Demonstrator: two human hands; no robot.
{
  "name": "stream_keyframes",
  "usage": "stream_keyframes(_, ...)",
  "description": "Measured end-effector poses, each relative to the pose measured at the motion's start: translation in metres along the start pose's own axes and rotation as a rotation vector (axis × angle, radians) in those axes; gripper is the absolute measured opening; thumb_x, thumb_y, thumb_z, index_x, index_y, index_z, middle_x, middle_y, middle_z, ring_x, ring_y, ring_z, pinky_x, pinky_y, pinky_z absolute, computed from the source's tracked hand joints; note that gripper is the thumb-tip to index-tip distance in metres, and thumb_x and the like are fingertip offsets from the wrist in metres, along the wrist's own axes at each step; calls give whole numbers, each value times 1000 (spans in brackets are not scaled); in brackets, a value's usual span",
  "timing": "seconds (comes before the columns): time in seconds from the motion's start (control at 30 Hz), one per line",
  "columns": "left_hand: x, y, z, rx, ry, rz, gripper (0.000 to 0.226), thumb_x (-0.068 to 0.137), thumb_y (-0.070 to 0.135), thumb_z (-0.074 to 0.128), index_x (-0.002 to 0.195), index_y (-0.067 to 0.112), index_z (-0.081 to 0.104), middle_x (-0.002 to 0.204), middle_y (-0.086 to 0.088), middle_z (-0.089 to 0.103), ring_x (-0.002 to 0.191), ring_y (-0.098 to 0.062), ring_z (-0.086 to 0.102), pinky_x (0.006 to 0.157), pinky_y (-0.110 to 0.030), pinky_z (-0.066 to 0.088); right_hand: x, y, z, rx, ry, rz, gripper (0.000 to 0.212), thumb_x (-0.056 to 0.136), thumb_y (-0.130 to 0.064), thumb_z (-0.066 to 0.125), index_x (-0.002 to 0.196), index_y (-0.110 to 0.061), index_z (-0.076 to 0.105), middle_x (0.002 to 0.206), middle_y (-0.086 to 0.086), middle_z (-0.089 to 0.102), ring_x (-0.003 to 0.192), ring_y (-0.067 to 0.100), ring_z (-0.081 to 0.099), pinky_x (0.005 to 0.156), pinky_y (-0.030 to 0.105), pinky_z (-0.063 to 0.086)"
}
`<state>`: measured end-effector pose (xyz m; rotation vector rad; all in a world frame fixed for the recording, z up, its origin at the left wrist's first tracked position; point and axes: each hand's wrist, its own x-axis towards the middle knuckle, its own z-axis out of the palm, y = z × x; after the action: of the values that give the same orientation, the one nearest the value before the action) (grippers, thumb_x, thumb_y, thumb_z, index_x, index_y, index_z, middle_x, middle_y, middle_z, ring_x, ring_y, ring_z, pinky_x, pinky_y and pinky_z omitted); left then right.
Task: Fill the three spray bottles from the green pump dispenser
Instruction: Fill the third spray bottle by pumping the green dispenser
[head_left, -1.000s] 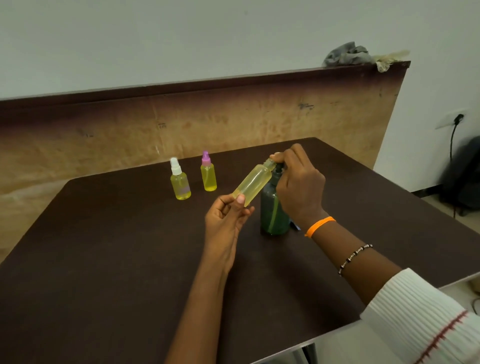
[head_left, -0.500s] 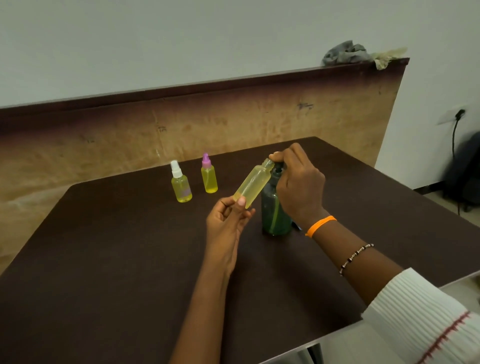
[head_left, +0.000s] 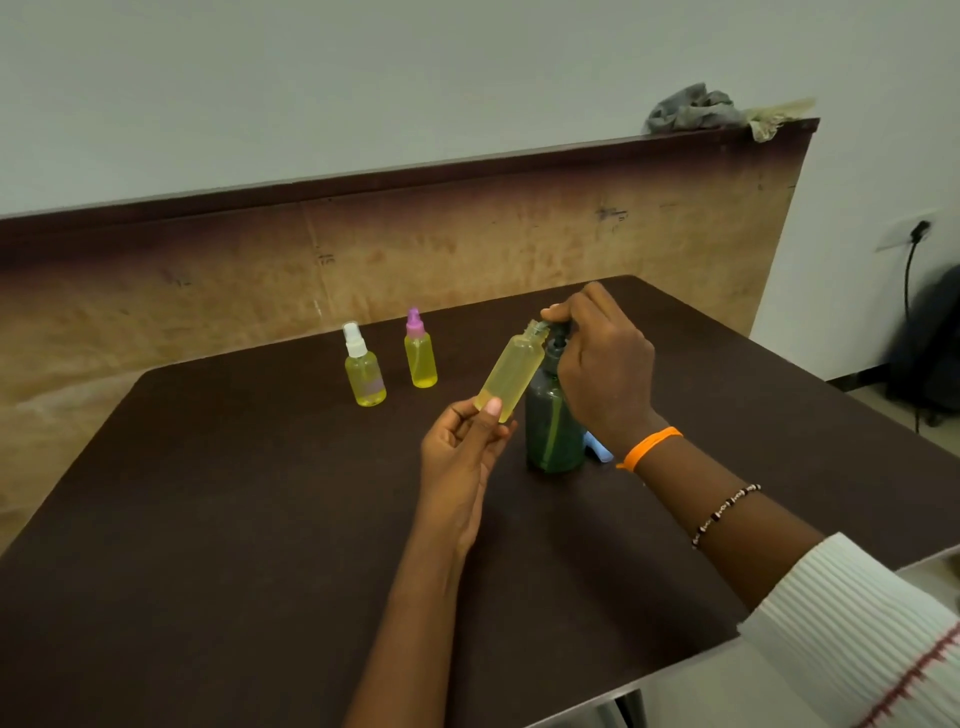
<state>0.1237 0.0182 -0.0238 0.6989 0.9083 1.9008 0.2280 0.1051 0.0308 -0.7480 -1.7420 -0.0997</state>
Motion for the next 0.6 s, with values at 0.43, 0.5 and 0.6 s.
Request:
stream_keyframes(0.43,-2,-1,-2,22,12,-7,28,71,22,65,92,5,60,78,-4,60,75,-10,60,77,-21,54,1,0,-4,-24,-32,1,32,81,-10,34,82,-8,66,85,2,62,56,25,58,41,18,26)
stream_keyframes(0.5,-1,-1,-2,26,5,-9,28,71,22,65,93,5,60,77,-4,60,76,-10,60,77,-21,54,-2,0,-2,-40,-32,0,28,83,-7,38,84,-8,66,87,3,62,56,25,58,39,22,33)
stream_keyframes(0.6,-1,-2,-3,33,15,-16,30,71,23,65,95,4,61,77,-4,60,74,-8,60,77,-20,53,-4,1,0,-48,-41,-2,20,84,-1,46,84,-7,65,87,4,62,54,24,57,38,23,36)
